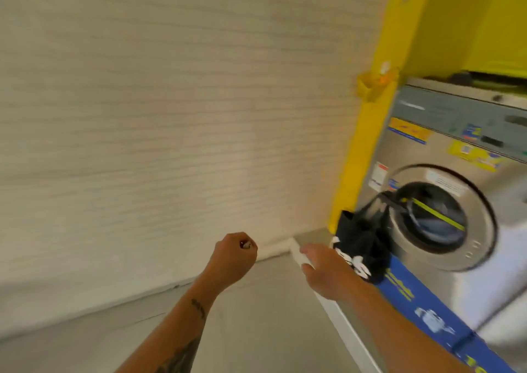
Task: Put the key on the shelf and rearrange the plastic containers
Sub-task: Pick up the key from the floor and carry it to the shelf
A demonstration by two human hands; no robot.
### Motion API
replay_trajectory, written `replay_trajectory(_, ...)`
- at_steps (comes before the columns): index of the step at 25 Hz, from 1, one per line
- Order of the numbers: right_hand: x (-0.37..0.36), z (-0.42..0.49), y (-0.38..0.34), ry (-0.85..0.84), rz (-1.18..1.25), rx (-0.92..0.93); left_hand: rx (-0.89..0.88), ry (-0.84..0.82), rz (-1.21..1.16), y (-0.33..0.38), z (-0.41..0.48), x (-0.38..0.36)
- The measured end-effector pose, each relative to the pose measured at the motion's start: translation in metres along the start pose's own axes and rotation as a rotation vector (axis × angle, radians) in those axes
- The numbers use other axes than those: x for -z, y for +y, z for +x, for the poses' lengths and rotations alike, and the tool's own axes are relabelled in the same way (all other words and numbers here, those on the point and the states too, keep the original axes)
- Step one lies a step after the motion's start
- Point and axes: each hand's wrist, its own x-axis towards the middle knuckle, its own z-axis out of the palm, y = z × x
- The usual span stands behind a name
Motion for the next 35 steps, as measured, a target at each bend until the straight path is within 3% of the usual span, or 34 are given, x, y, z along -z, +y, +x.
replay_trajectory(5, -0.065, 0.014, -0.166, -0.105, -0.01, 0.225, 0.149, 0.284, -0.045, -0.087, -0.065, 0.149)
replay_trajectory(15, -0.224, 0.009, -0.52, -0.245, -0.031, 0.597, 0.304, 0.604, 0.149, -0.267, -0.187, 0.447)
replay_trajectory(23, -0.326, 0.018, -0.732, -0.355, -0.049, 0.856, 0.416, 0.805, 0.184, -0.362, -0.252, 0.605)
replay_trajectory(35, -0.473, 0.103, -1.03, -0.516, -0.012, 1.135, 0.622, 1.073, 0.188, -0.49, -0.238, 0.843)
